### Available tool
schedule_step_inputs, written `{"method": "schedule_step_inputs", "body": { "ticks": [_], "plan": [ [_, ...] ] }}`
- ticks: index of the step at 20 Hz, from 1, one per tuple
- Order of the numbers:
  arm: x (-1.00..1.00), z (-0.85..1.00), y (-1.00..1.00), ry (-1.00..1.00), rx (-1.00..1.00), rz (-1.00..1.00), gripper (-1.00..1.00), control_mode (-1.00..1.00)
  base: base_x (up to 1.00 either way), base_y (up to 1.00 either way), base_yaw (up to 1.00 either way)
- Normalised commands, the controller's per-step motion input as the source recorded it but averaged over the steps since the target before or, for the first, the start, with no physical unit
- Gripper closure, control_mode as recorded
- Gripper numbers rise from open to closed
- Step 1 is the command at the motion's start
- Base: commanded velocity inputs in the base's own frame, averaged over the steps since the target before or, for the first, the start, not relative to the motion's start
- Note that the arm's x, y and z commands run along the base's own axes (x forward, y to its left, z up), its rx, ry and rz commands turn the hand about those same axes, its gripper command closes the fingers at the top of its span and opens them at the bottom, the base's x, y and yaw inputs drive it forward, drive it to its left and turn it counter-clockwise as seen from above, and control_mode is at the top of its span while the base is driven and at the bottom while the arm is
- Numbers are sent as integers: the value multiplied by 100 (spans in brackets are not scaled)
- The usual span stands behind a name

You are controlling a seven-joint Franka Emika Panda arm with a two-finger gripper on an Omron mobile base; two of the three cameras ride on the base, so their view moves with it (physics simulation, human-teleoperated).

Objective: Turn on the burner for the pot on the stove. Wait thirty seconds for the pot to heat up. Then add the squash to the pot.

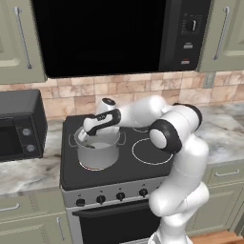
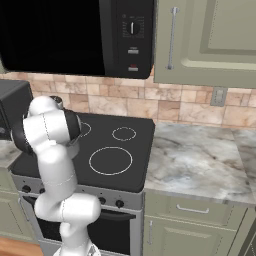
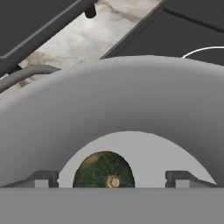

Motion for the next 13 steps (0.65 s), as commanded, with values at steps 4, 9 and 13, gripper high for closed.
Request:
{"method": "schedule_step_inputs", "body": {
  "ticks": [4, 9, 13],
  "plan": [
    [-23, 0, 0, 0, 0, -1, -100, -100, 0, 0, 0],
    [-24, 13, 0, -13, 0, -3, -100, -100, 0, 0, 0],
    [-19, 40, 0, -22, 0, -2, -100, -100, 0, 0, 0]
  ]
}}
